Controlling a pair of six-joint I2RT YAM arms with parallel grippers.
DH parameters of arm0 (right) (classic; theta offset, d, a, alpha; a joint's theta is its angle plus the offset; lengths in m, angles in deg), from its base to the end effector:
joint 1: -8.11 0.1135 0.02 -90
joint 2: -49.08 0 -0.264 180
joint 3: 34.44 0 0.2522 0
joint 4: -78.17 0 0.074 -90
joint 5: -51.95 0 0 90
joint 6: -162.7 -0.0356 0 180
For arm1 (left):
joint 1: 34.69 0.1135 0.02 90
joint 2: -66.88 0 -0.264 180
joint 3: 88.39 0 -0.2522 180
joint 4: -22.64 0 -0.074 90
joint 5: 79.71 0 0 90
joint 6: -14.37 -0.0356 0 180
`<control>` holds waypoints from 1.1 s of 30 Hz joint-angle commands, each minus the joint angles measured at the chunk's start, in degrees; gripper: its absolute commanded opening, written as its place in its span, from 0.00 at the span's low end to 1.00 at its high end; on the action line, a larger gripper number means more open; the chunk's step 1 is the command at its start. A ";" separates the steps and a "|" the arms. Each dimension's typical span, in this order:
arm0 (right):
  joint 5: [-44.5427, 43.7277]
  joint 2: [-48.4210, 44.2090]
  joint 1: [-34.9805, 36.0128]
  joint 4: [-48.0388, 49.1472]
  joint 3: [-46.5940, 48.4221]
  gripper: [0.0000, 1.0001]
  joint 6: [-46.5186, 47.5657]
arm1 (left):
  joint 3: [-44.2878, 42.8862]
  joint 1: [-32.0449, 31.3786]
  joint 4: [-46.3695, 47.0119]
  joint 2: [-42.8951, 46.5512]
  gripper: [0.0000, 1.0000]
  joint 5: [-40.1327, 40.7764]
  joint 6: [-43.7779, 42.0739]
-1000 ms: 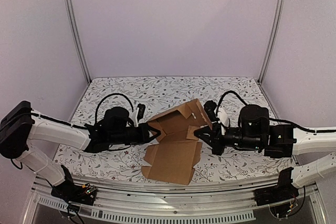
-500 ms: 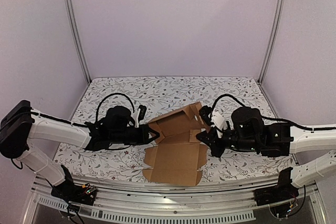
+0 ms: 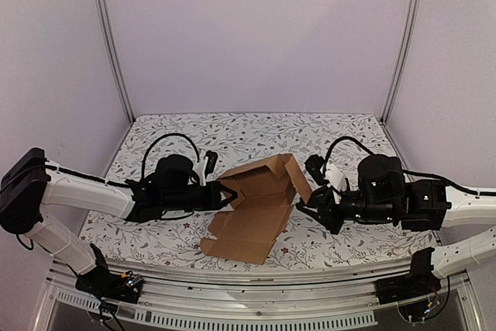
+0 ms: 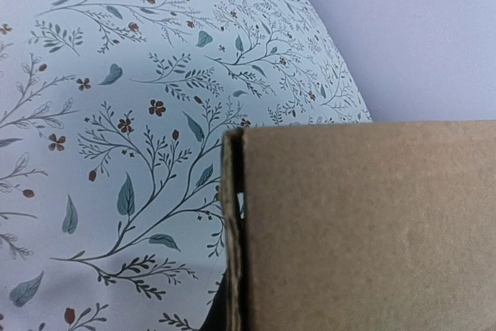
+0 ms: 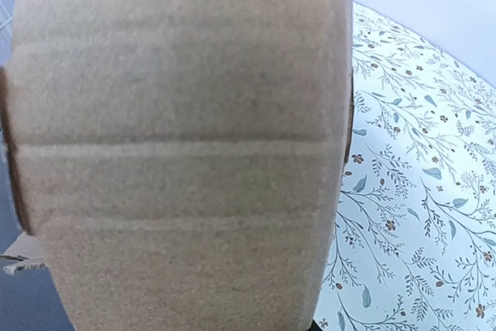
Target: Fold the paper box
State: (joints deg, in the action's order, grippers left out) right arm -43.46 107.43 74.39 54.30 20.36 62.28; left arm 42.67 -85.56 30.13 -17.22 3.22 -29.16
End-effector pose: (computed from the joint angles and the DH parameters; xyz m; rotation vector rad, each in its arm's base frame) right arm 0.0957 0.2095 0.2722 -0.9427 1.9087 0.7236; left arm 0.1833 -0.2323 0.1801 0.1715 2.2605 -1.1212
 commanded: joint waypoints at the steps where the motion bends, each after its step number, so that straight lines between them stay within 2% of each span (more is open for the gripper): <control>1: 1.90 -2.81 0.10 -4.80 0.93 0.19 0.49 | -0.51 -0.05 1.69 -0.90 0.00 0.86 -1.86; 7: 3.98 -6.46 0.13 -12.77 1.91 0.27 3.52 | 0.28 -0.11 0.84 0.55 0.00 2.97 -3.65; 14: 2.07 -8.84 0.12 -20.59 4.64 0.46 5.54 | -0.81 -0.10 -3.33 2.10 0.00 4.92 -8.49; 21: 0.23 -8.82 0.12 -23.96 10.05 0.60 8.43 | -1.08 -0.10 -6.50 3.52 0.00 6.43 -13.30; 25: -0.45 -6.87 0.16 -21.88 12.28 0.63 8.25 | -1.08 -0.13 -6.92 4.30 0.00 6.24 -14.62; 33: 2.18 1.61 0.11 -17.30 15.08 0.61 7.53 | -1.32 -0.19 -8.53 5.44 0.00 6.89 -16.79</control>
State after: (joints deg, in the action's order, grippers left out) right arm -42.50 105.86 74.39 34.41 34.09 69.98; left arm 42.52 -85.58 23.22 -13.17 9.50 -43.91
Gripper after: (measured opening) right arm 0.621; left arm 0.029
